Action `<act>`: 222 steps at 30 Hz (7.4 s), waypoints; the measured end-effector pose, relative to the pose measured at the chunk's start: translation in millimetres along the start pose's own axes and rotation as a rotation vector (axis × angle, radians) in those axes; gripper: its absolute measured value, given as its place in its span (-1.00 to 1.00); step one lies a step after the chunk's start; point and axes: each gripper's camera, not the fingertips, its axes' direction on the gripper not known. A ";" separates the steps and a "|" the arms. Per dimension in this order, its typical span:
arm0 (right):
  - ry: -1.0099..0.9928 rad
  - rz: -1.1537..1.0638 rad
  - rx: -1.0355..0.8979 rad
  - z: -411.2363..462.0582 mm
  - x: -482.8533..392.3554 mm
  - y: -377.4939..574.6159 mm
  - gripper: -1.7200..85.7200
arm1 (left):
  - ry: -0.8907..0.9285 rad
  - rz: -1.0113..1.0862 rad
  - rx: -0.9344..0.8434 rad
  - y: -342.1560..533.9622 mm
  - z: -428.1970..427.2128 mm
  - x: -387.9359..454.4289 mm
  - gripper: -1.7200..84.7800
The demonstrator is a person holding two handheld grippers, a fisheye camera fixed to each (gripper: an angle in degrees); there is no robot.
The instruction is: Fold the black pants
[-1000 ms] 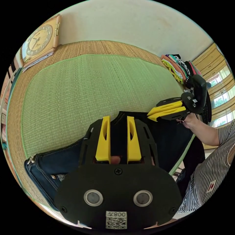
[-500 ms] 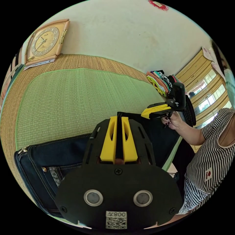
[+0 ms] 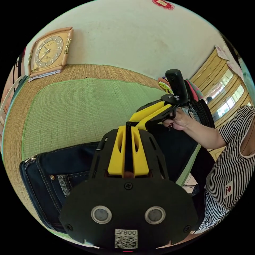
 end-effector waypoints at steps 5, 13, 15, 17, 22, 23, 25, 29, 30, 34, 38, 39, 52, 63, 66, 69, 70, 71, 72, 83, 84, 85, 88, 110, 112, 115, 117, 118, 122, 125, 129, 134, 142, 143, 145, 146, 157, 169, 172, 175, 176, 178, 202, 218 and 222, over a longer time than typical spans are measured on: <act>-0.069 0.066 -0.007 3.7 18.1 -3.9 -0.87 | -0.215 -0.208 0.104 21.8 -74.1 -39.1 -0.85; -0.017 0.089 0.023 2.6 10.9 -4.1 -0.91 | -0.298 -0.661 0.149 64.9 -150.9 -162.2 -0.75; -0.006 0.099 0.035 2.9 9.2 -2.3 -0.91 | -0.218 -0.693 0.124 69.3 -147.2 -178.6 -0.78; 0.003 0.112 0.048 1.7 7.8 -0.5 -0.92 | -0.129 -0.696 0.158 72.6 -153.1 -183.9 -0.84; 0.010 0.194 0.149 -6.6 9.7 11.5 -0.92 | -0.216 -0.657 0.270 87.9 -172.8 -165.3 -0.89; -0.014 0.237 0.161 -2.9 15.9 14.7 -0.92 | -0.209 -0.686 0.279 95.1 -167.7 -167.5 -0.90; -0.017 0.296 0.151 7.7 25.0 17.9 -0.92 | -0.216 -0.711 0.260 100.5 -155.4 -170.3 -0.90; -0.036 0.363 0.126 23.7 38.3 25.4 -0.92 | -0.268 -0.733 0.308 106.9 -146.2 -163.3 -0.89; -0.046 0.363 0.124 23.3 38.4 27.0 -0.92 | -0.286 -0.721 0.313 106.8 -145.9 -159.2 -0.89; 0.008 0.340 0.173 12.8 29.4 35.7 -0.93 | -0.317 -0.538 0.337 94.4 -121.2 -103.6 -0.89; 0.110 0.284 0.193 -6.5 4.3 61.7 -0.95 | -0.044 -0.246 0.152 60.4 -19.4 -30.2 -0.93; 0.112 0.268 0.193 -8.6 -6.0 72.5 -0.95 | -0.020 -0.203 0.111 55.4 -1.8 -20.0 -0.93; 0.383 0.336 0.098 18.4 -39.9 155.0 -0.96 | -0.080 -0.109 -0.088 69.6 176.1 24.0 -0.96; 0.648 0.377 -0.057 15.7 -90.2 254.8 -0.96 | -0.052 -0.110 -0.187 128.7 285.8 48.6 -0.96; 0.611 0.424 -0.064 21.5 -80.5 279.9 -0.96 | -0.057 -0.129 -0.272 153.0 336.0 49.8 -0.96; 0.547 0.455 -0.068 8.2 -87.2 297.8 -0.96 | -0.013 -0.155 -0.279 172.7 351.0 55.8 -0.96; 0.542 0.442 -0.051 4.3 -93.5 303.1 -0.96 | 0.015 -0.133 -0.256 184.6 352.5 65.2 -0.96; 0.527 0.422 -0.043 -0.5 -105.8 315.6 -0.96 | 0.044 -0.115 -0.270 199.1 359.2 74.9 -0.96; 0.505 0.411 -0.061 -1.2 -116.5 330.4 -0.96 | 0.058 -0.112 -0.286 207.4 364.4 79.5 -0.96; 0.473 0.516 -0.105 12.2 -150.4 472.9 -0.96 | -0.022 -0.061 -0.451 320.2 508.2 119.9 -0.96; 0.491 0.538 -0.078 3.8 -152.9 488.8 -0.96 | -0.012 -0.043 -0.452 322.0 515.6 124.3 -0.96; 0.496 0.555 -0.063 -0.8 -153.6 498.4 -0.96 | 0.012 -0.012 -0.460 325.3 532.1 133.0 -0.96; 0.508 0.682 0.052 -28.6 -153.5 559.7 -0.96 | 0.082 0.069 -0.473 330.7 584.2 158.9 -0.95; 0.553 1.153 0.447 -91.9 -115.8 871.6 -0.89 | -0.028 0.689 -0.650 339.6 1064.9 346.6 -0.92; 0.544 1.148 0.461 -92.7 -112.1 884.0 -0.89 | -0.023 0.706 -0.615 346.6 1075.1 345.3 -0.94; 0.538 1.140 0.468 -93.2 -104.1 903.3 -0.89 | -0.030 0.699 -0.586 359.9 1103.0 339.7 -0.95; 0.520 1.140 0.466 -92.0 -95.9 918.0 -0.88 | -0.048 0.690 -0.602 370.6 1129.2 335.4 -0.95; 0.518 1.140 0.467 -92.1 -94.6 921.5 -0.88 | -0.058 0.675 -0.604 376.7 1144.9 332.9 -0.95; 0.528 1.151 0.480 -95.4 -90.5 947.1 -0.87 | -0.095 0.669 -0.575 392.2 1180.9 328.7 -0.95; 0.553 1.191 0.515 -100.6 -86.8 966.8 -0.84 | -0.069 0.667 -0.554 395.3 1200.1 325.5 -0.91; 0.575 1.248 0.583 -107.5 -77.0 994.8 -0.81 | 0.188 0.645 -0.547 390.1 1223.9 330.0 -0.79; 0.502 1.312 0.683 -110.0 -59.2 1027.5 -0.81 | 0.238 0.714 -0.620 383.7 1295.2 354.1 -0.69; 0.398 1.350 0.804 -113.6 -33.4 1071.1 -0.83 | 0.245 0.828 -0.749 379.1 1376.3 375.4 -0.71; 0.387 1.352 0.821 -113.7 -30.0 1076.4 -0.83 | 0.253 0.842 -0.754 378.4 1381.5 375.4 -0.73; 0.379 1.356 0.834 -114.5 -24.9 1082.9 -0.83 | 0.278 0.839 -0.770 376.8 1390.1 373.3 -0.75; 0.378 1.357 0.836 -115.2 -21.5 1086.4 -0.83 | 0.294 0.824 -0.777 375.2 1395.2 371.2 -0.76; 0.305 1.334 0.878 -118.7 0.7 1121.4 -0.83 | 0.431 0.755 -0.745 347.8 1394.3 358.1 -0.80; 0.325 1.273 0.861 -114.0 6.9 1139.2 -0.76 | 0.590 0.804 -0.651 316.0 1315.3 358.8 -0.80; 0.297 1.231 0.888 -112.1 7.7 1143.9 -0.72 | 0.620 0.827 -0.622 308.5 1283.9 358.9 -0.80; 0.299 1.189 0.900 -110.4 5.9 1148.4 -0.69 | 0.651 0.823 -0.596 300.9 1253.0 356.6 -0.80; 0.300 1.168 0.914 -109.3 4.9 1149.7 -0.68 | 0.662 0.825 -0.590 298.6 1241.5 356.2 -0.80; 0.276 1.107 0.940 -107.5 5.4 1149.7 -0.67 | 0.669 0.821 -0.583 295.2 1225.8 355.4 -0.80; 0.095 0.590 1.137 -96.5 -23.9 1122.2 -0.53 | 0.754 0.731 -0.485 199.8 1034.6 378.3 -0.80; 0.145 0.553 1.205 -99.3 -47.2 1055.2 -0.78 | 0.660 0.719 -0.534 136.4 942.7 420.5 -0.80; 0.209 0.699 1.134 -95.5 -51.1 1030.5 -0.80 | 0.609 0.700 -0.585 115.9 952.5 430.6 -0.80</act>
